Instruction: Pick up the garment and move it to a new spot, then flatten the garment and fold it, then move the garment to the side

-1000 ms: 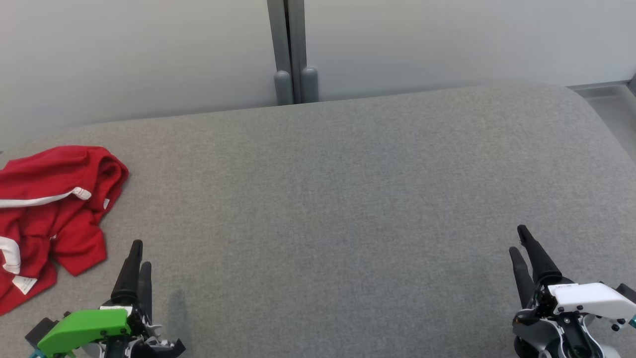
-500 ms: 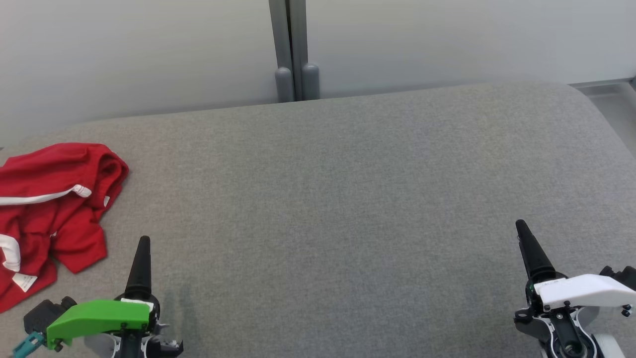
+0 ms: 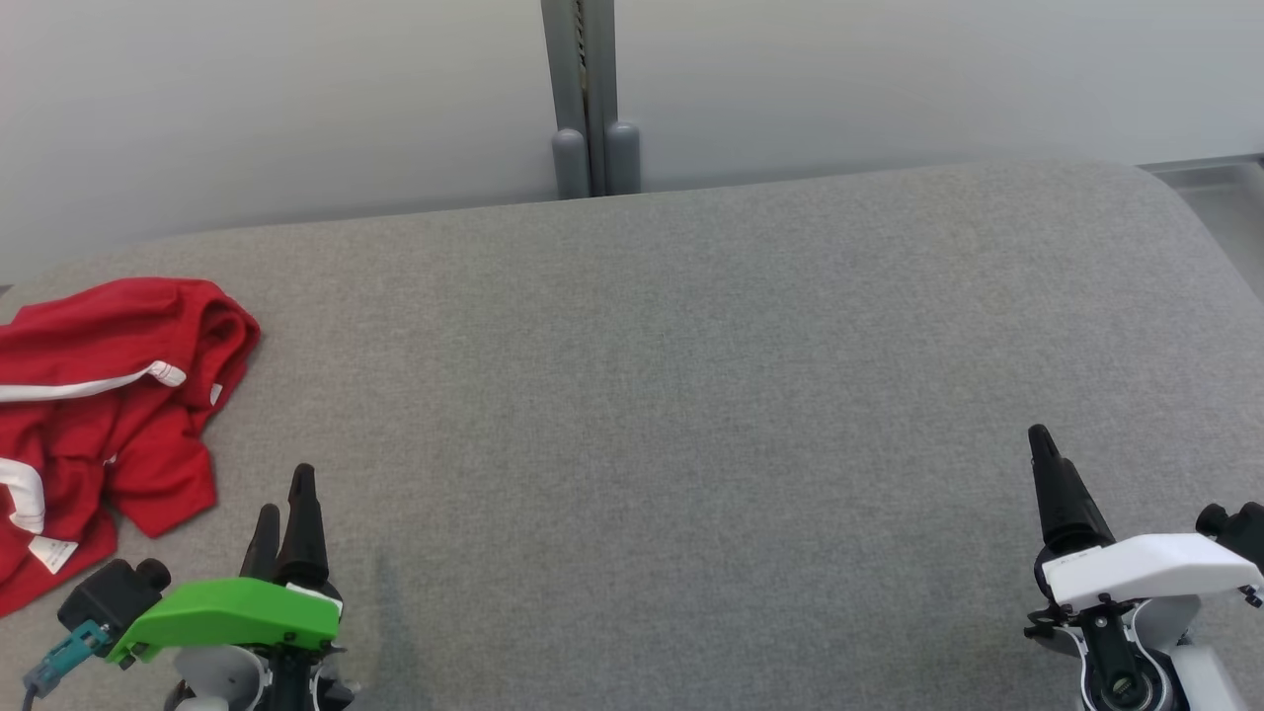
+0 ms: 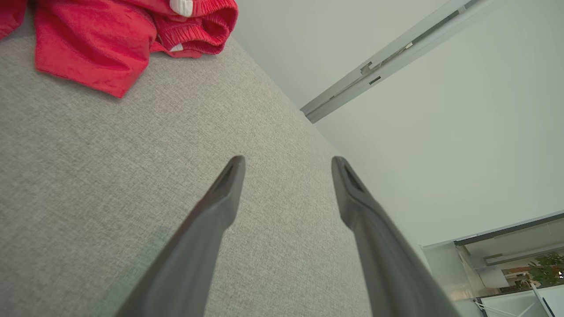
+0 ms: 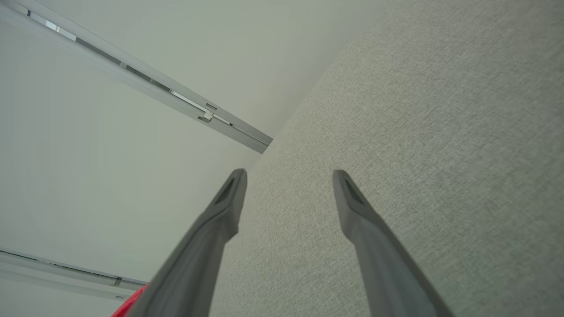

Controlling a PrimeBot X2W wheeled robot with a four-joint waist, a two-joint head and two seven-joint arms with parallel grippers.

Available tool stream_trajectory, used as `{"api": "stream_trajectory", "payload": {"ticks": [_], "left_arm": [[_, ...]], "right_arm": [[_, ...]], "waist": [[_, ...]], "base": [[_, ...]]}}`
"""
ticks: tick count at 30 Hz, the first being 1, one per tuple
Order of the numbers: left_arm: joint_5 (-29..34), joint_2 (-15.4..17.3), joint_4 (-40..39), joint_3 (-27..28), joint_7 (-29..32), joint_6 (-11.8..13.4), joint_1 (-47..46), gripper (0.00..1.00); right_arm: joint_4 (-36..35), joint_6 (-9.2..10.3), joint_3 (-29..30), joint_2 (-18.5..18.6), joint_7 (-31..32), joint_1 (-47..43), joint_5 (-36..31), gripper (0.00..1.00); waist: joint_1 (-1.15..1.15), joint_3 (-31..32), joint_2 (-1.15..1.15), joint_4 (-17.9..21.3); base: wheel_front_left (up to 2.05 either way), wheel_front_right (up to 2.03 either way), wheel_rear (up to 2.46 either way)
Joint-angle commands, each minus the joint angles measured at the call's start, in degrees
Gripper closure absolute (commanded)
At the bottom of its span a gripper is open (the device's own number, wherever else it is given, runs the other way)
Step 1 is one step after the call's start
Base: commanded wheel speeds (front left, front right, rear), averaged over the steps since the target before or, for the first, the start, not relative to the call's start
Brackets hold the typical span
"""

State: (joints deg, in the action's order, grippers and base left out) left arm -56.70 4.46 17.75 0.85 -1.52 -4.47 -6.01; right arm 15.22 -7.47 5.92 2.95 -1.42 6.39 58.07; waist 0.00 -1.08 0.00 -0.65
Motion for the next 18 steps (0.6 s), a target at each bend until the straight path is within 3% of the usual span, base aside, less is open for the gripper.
{"api": "stream_trajectory", "payload": {"ticks": [1, 18], "left_arm": [[2.52, 0.94, -0.44, -0.52, -0.62, 0.48, -1.84, 0.0], [16.47, 3.61, -1.32, -6.42, -3.94, 2.85, -3.09, 0.0]], "right_arm": [[-0.78, -0.02, 0.19, 0.3, -0.71, 1.37, -2.74, 0.0], [-0.94, -0.02, -0.67, 0.68, -4.03, 2.14, -17.79, 0.0]], "waist": [[0.0, 0.0, 0.0, -0.05], [0.0, -0.33, 0.0, -0.72]], "base": [[0.0, 0.0, 0.0], [0.0, 0.0, 0.0]]}}
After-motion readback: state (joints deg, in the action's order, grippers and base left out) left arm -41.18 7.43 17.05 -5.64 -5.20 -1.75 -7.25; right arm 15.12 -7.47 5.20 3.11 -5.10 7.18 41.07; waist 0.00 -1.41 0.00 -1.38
